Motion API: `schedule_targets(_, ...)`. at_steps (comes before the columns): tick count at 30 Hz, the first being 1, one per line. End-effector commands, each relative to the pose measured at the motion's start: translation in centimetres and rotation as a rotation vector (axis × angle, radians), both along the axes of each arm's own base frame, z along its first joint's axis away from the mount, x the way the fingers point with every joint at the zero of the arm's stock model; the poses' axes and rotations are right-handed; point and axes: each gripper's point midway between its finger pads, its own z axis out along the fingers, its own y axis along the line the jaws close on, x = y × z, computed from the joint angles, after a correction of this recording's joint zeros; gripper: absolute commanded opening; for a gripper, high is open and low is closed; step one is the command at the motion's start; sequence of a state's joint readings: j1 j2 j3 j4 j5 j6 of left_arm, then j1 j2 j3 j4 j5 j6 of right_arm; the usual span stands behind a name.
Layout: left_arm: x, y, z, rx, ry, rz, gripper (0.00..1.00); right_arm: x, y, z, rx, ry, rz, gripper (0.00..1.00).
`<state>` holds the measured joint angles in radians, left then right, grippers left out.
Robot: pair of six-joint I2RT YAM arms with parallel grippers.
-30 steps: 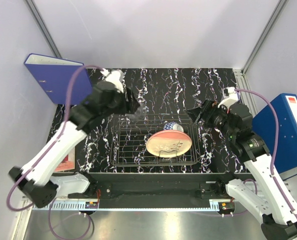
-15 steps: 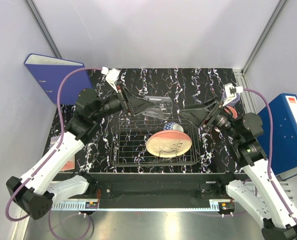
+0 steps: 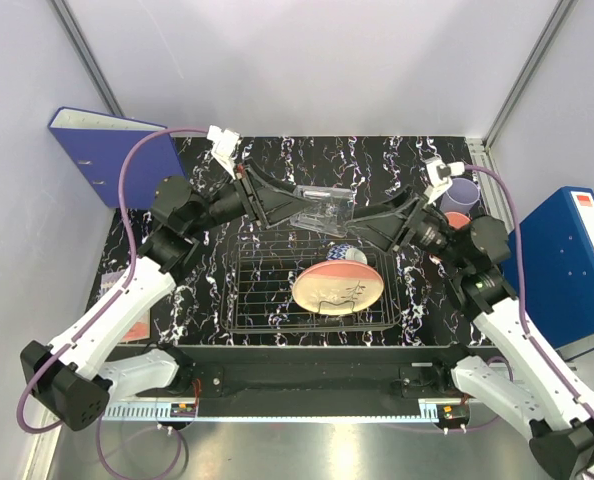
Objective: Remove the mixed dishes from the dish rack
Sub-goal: Place the cup at the center of the board.
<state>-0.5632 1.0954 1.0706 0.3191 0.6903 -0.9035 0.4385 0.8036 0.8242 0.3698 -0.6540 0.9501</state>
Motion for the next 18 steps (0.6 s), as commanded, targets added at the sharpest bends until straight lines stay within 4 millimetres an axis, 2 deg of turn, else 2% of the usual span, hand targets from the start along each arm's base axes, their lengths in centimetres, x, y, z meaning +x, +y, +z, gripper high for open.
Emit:
schedule_targets(1,-0.6,0.1,1.8,-0.052,-0.065,-0.029,0.00,-0.9,1.6,1.7,0.013,-0.070,0.058,0.87)
schedule_targets(3,-0.4,-0.1,1.4,-0.050,-0.055,-0.032,0.00,-1.3,2.8,1.9,0.005,-0.069,0.092,0.84)
schedule_targets(5,-0.5,-0.1,1.2,-0.047,-0.050,-0.039,0.00,-0.7,3.7,1.7,-0.012,-0.067,0.091,0.69)
schedule_targets(6,-0.5,-0.2,1.2,-0.043,-0.048,-0.041,0.00,-0.4,4.0,1.2,-0.029,-0.045,0.083,0.49)
schedule_targets(7,-0.6,-0.1,1.1,-0.037,-0.055,-0.041,0.00,-0.1,4.1,1.2,-0.036,-0.049,0.056,0.12)
schedule_targets(8,-0.6,-0.1,0.7,-0.020,-0.042,-0.037,0.00,0.3,4.1,0.6,-0.054,-0.023,0.037,0.00)
schedule_targets(10,-0.5,0.5,1.1,0.003,-0.079,0.009,0.02,1.0,3.2,0.9,-0.074,-0.027,-0.050,0.00)
schedule_targets(11,-0.2,0.6,0.0,0.052,-0.038,0.033,0.26,1.5,2.8,-0.4,-0.127,0.027,-0.087,0.00)
schedule_targets(12,-0.5,1.3,1.1,0.058,-0.066,0.066,0.50,1.8,2.2,-0.6,-0.154,0.038,-0.128,0.00)
schedule_targets(13,0.6,2.0,1.0,0.085,-0.086,0.157,0.73,2.5,0.5,0.6,-0.172,0.013,-0.247,0.00)
schedule_targets(14,0.9,2.7,0.0,0.133,-0.043,0.203,0.99,2.9,-0.6,0.5,-0.200,0.025,-0.309,0.00)
schedule_targets(15,1.2,3.4,0.4,0.143,-0.050,0.255,0.99,3.2,-1.7,-1.3,-0.281,0.090,-0.366,0.00)
schedule_targets(16,1.0,4.5,0.9,0.152,-0.071,0.308,0.99,4.2,-4.1,0.2,-0.295,0.092,-0.511,0.00)
schedule_targets(17,2.3,5.8,-0.2,0.194,-0.015,0.419,0.99,4.3,-5.8,-2.3,-0.405,0.178,-0.576,0.00)
schedule_targets(18,2.7,6.7,-0.1,0.207,-0.003,0.471,0.99,4.4,-7.0,-2.7,-0.449,0.210,-0.633,0.00)
